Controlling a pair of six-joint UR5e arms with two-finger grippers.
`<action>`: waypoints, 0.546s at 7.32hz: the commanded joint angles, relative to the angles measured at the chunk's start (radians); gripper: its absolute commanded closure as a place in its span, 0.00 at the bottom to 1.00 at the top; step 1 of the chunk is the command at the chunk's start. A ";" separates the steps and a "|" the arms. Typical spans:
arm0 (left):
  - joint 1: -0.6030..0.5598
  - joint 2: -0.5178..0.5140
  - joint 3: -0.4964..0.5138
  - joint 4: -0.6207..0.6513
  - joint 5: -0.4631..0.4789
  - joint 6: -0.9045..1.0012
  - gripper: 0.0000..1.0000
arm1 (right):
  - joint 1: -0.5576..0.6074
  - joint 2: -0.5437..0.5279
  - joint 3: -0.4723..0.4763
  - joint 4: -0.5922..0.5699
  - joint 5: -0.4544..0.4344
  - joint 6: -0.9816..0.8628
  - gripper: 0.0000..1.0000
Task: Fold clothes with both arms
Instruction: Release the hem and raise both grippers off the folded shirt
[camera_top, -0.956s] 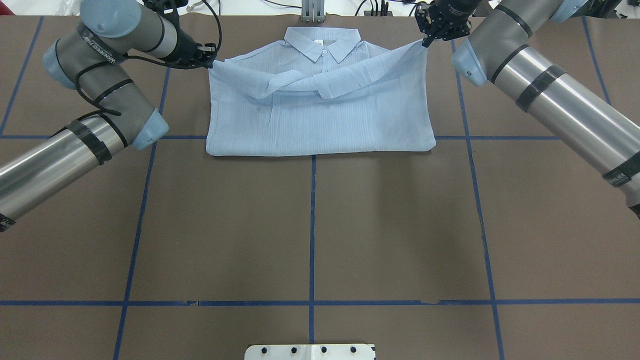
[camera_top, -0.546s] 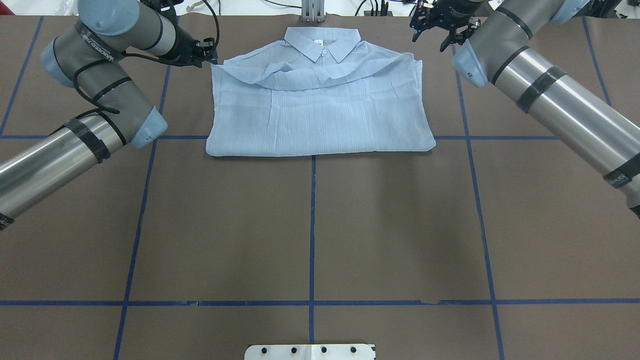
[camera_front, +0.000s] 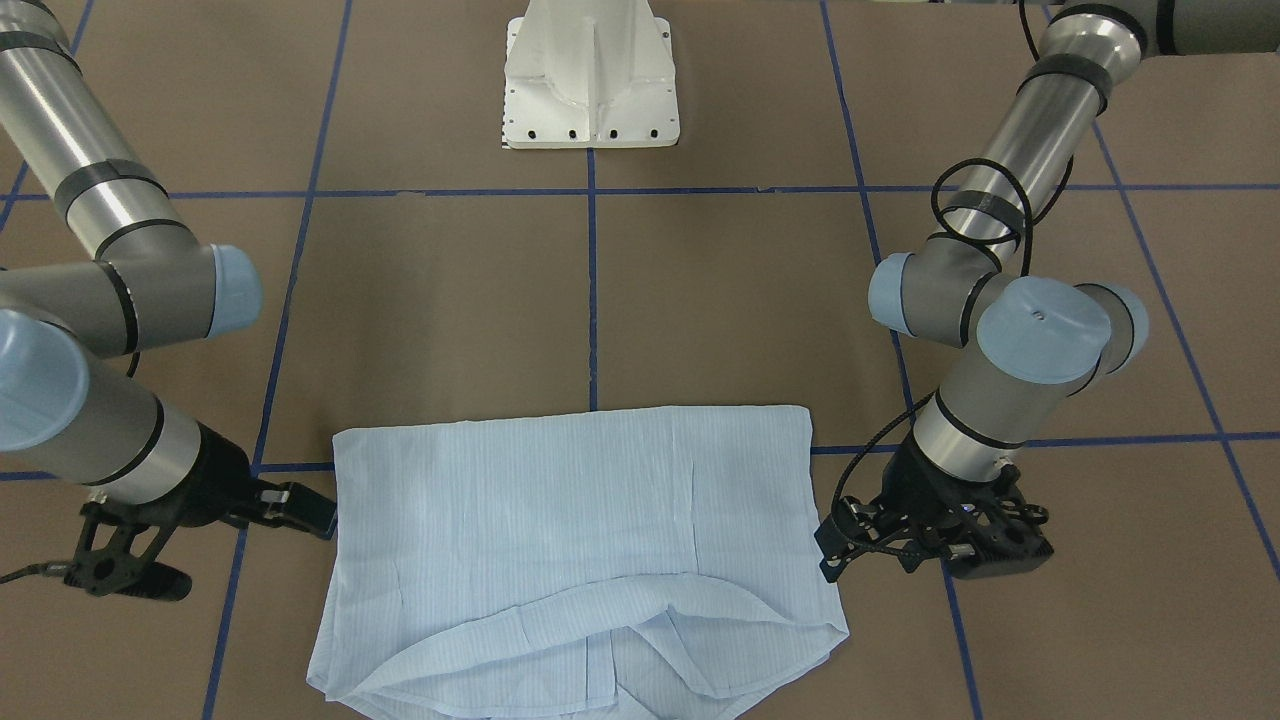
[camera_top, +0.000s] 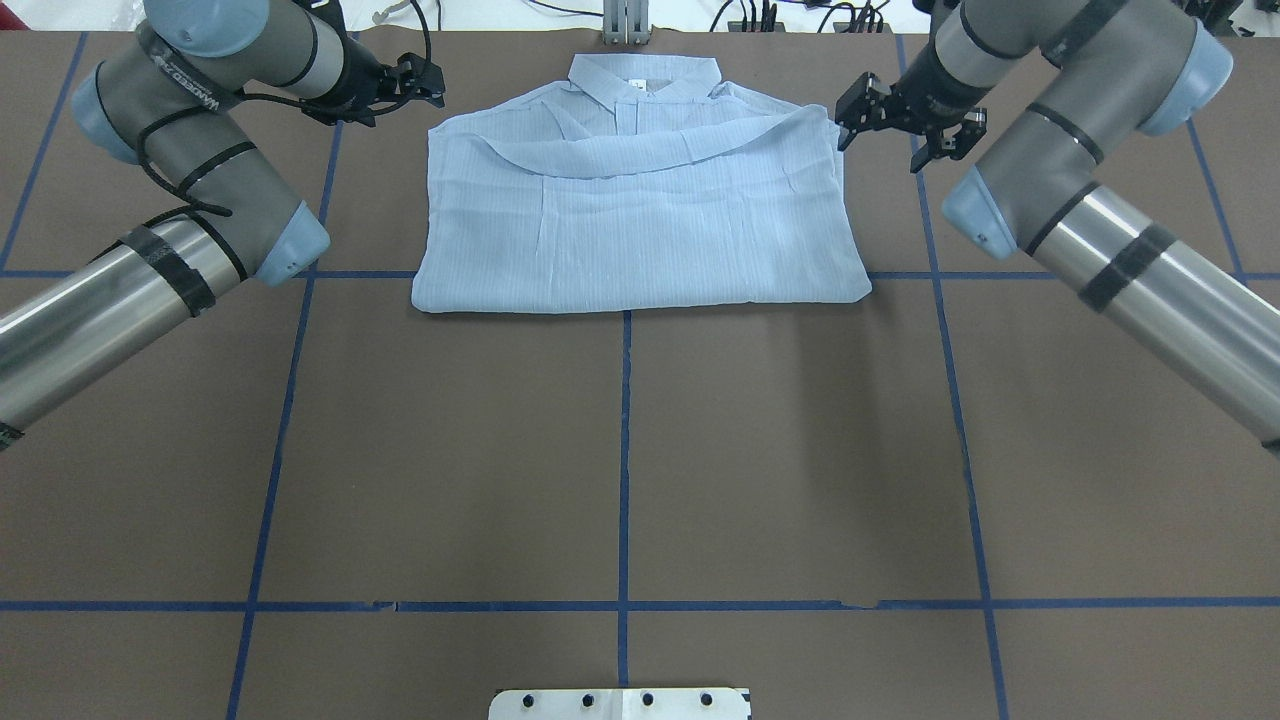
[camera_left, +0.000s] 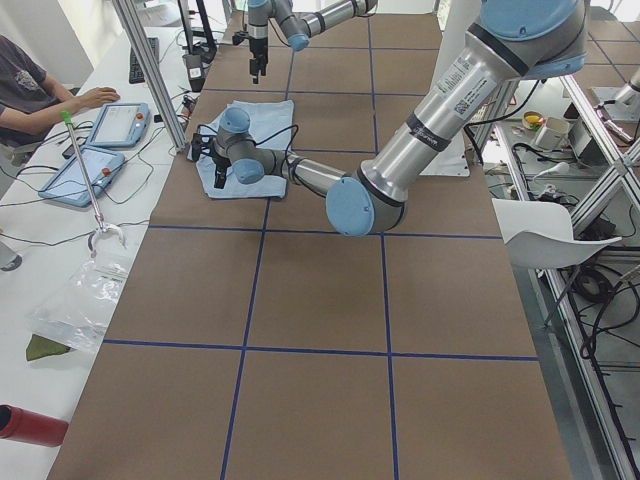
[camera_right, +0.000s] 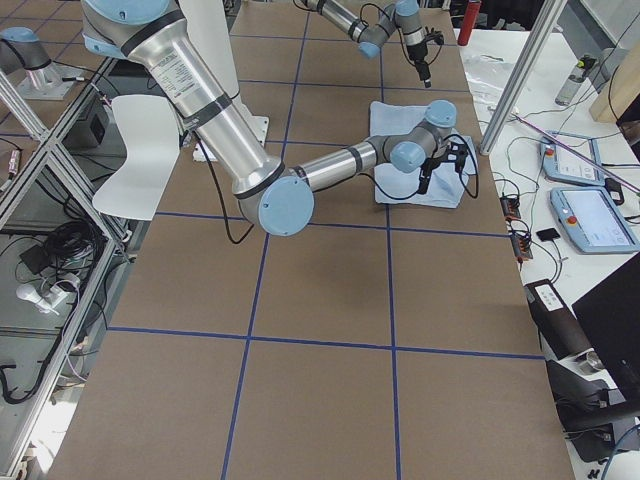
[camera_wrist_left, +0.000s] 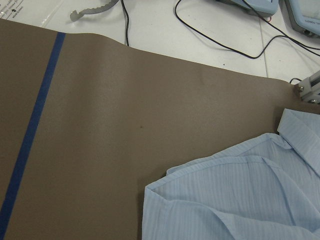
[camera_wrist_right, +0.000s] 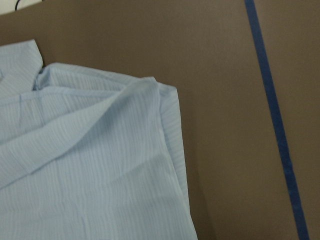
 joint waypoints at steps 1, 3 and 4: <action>0.001 -0.006 -0.007 0.000 -0.001 -0.034 0.00 | -0.070 -0.091 0.090 -0.004 -0.006 0.006 0.00; 0.001 -0.004 -0.017 0.000 -0.002 -0.040 0.00 | -0.111 -0.090 0.074 -0.004 -0.009 0.002 0.02; 0.001 -0.003 -0.017 0.000 -0.002 -0.039 0.00 | -0.120 -0.082 0.051 -0.004 -0.032 -0.010 0.02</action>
